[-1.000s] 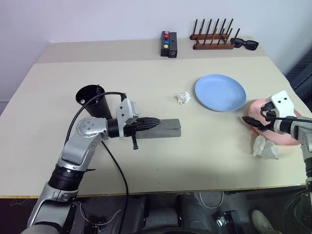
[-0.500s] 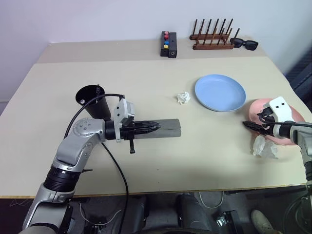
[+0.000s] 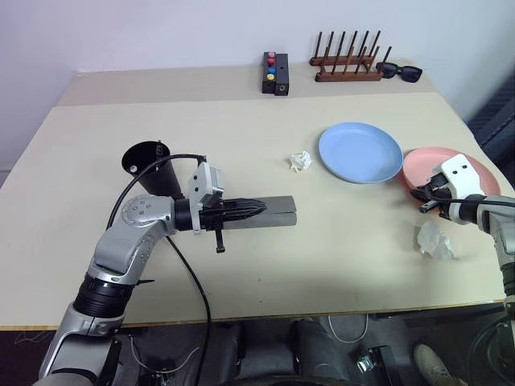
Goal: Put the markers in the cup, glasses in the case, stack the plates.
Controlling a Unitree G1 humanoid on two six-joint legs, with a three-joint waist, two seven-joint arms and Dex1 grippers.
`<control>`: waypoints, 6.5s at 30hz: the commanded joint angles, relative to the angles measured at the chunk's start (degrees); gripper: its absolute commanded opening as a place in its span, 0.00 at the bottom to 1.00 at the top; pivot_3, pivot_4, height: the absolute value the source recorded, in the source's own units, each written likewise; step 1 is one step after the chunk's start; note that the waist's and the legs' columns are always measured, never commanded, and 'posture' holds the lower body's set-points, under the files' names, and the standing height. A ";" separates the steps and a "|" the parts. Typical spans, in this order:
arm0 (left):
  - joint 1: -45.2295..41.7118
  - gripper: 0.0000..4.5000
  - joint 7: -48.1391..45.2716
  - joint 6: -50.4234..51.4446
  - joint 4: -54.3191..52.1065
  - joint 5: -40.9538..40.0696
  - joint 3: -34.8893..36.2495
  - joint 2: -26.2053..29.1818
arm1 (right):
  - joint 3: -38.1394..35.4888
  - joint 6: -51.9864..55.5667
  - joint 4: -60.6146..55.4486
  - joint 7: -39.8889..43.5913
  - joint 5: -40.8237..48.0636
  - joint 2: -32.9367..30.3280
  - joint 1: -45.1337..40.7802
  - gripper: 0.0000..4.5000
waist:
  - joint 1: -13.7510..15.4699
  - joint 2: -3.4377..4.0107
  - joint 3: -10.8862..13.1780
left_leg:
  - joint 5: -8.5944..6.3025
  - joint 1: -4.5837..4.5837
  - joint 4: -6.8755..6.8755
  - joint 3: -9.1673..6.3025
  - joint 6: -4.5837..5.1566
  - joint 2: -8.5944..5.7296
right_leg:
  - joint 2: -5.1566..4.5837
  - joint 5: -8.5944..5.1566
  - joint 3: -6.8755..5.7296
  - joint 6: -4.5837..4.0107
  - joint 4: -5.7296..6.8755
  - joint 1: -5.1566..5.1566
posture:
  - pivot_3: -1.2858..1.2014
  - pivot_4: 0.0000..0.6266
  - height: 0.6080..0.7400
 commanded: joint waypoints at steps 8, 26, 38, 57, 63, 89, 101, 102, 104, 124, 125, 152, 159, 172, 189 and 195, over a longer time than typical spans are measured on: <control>-0.12 0.00 1.27 -1.44 -1.27 0.16 0.75 -0.48 | 0.48 -2.67 0.48 -2.43 -2.84 -1.25 -5.63 0.02 | 0.00 0.01 0.01 | 0.00 0.00 0.00 0.01 0.00 -0.01 | -0.01 0.00 0.00 0.00 0.00 0.00 | 0.52 0.24 1.00; 0.35 0.00 2.05 -1.32 -1.56 0.49 0.92 -0.75 | 1.27 -6.41 -9.19 -1.16 -0.55 5.10 -7.75 0.02 | 0.00 0.02 0.01 | 0.00 -0.01 -0.05 0.00 0.00 0.00 | 0.00 0.00 0.00 0.00 -0.02 -0.04 | 0.52 0.24 1.00; 1.22 0.00 3.42 -1.23 -2.21 0.55 1.36 -0.68 | 7.25 -12.03 -5.78 1.20 -1.94 10.79 -8.29 0.02 | 0.13 0.02 0.02 | 0.00 -0.01 -0.04 0.00 0.00 -0.01 | -0.01 0.00 0.00 0.00 -0.02 -0.04 | 0.52 0.24 1.00; 3.27 0.00 5.86 -0.21 -4.65 0.09 2.63 0.48 | 9.76 -13.74 -1.00 3.79 -2.68 14.11 -12.15 0.63 | -0.62 0.02 0.02 | 0.00 -0.01 -0.06 -0.03 0.00 -0.01 | 0.00 0.00 0.00 0.00 -0.03 -0.04 | 0.52 0.24 1.00; 3.10 0.00 5.70 -0.14 -4.52 0.04 2.46 0.51 | 8.74 -12.59 -2.72 4.19 -1.43 13.61 -11.53 0.63 | -0.98 0.02 0.02 | 0.00 -0.01 -0.09 -0.03 0.00 0.00 | 0.00 0.00 0.00 0.00 -0.02 -0.06 | 0.52 0.24 1.00; 3.56 0.00 5.82 -0.96 -4.05 0.83 2.43 0.93 | 2.45 -8.05 -14.12 5.35 9.01 14.17 -5.81 0.63 | -0.88 0.02 0.02 | 0.00 -0.01 -0.09 -0.04 0.00 -0.01 | -0.01 0.00 0.00 0.00 -0.03 -0.06 | 0.52 0.24 1.00; 3.32 0.00 6.02 -0.92 -4.01 0.86 2.38 0.85 | 2.42 -7.78 -14.61 5.15 9.08 14.09 -5.82 0.63 | -0.89 0.02 0.02 | 0.00 -0.01 -0.09 -0.04 0.00 -0.01 | -0.01 0.00 0.00 0.00 -0.03 -0.06 | 0.52 0.24 1.00; 3.26 0.00 5.99 -0.95 -3.91 0.90 2.33 0.81 | 2.44 -7.78 -14.51 5.09 9.04 14.09 -5.92 0.63 | -0.88 0.02 0.02 | 0.00 -0.01 -0.09 -0.04 0.00 0.00 | -0.01 0.00 0.00 0.00 -0.03 -0.06 | 0.52 0.24 1.00; 3.31 0.00 6.01 -0.91 -4.05 0.88 2.26 0.79 | 2.39 -7.70 -14.69 5.03 9.08 14.04 -5.82 0.63 | -0.88 0.02 0.02 | 0.00 -0.01 -0.09 -0.04 0.00 0.00 | -0.01 0.00 0.00 0.00 -0.03 -0.06 | 0.52 0.24 1.00; 3.19 0.00 6.03 -0.71 -4.07 0.79 1.97 0.43 | 2.05 -7.37 -15.40 4.40 9.13 13.76 -5.29 0.63 | -0.88 0.02 0.02 | 0.00 -0.01 -0.09 -0.04 0.00 -0.01 | -0.01 0.00 0.00 0.00 -0.03 -0.06 | 0.52 0.24 1.00; 3.15 0.00 6.04 -0.72 -4.02 0.82 1.96 0.42 | 2.05 -7.41 -15.33 4.42 9.15 13.78 -5.33 0.63 | -0.88 0.02 0.02 | 0.00 -0.01 -0.09 -0.05 0.00 0.00 | -0.01 0.00 0.00 0.00 -0.03 -0.06 | 0.52 0.24 1.00; 3.25 0.00 6.21 -0.60 -4.35 0.87 1.77 0.37 | 1.87 -7.81 -14.93 4.48 9.05 13.60 -5.03 0.63 | -0.88 0.02 0.02 | 0.00 -0.01 -0.09 -0.04 0.00 0.00 | -0.01 0.00 0.00 0.00 -0.03 -0.06 | 0.52 0.24 1.00; 3.00 0.00 6.12 -0.73 -4.03 0.91 1.75 0.25 | 1.80 -8.07 -14.61 4.45 8.84 13.64 -5.18 0.63 | -0.88 0.02 0.02 | 0.00 -0.01 -0.09 -0.04 0.00 0.00 | -0.01 0.00 0.00 0.00 -0.03 -0.06 | 0.52 0.24 1.00; 3.08 0.00 6.17 -0.79 -4.04 0.97 1.75 0.19 | 1.65 -8.75 -13.87 4.58 8.74 13.59 -4.94 0.63 | -0.88 0.02 0.02 | 0.00 -0.01 -0.09 -0.04 0.00 -0.01 | -0.01 0.00 0.00 0.00 -0.03 -0.06 | 0.52 0.24 1.00; -1.68 0.00 12.90 -4.65 -0.66 5.68 2.48 -4.08 | 0.68 -11.90 -9.82 0.30 6.39 13.09 -6.67 0.63 | -0.81 0.02 0.02 | 0.00 -0.01 -0.09 -0.04 0.00 -0.01 | -0.01 0.00 0.00 0.00 -0.03 -0.05 | 0.52 0.24 1.00; -6.82 0.00 17.64 -0.96 -1.26 5.82 1.92 -7.47 | -0.46 -6.72 -12.96 0.95 5.84 6.94 -4.60 0.63 | -0.51 0.01 0.02 | 0.00 -0.04 -0.08 -0.04 0.00 -0.04 | -0.02 0.00 -0.01 0.00 -0.03 -0.07 | 0.52 0.24 1.00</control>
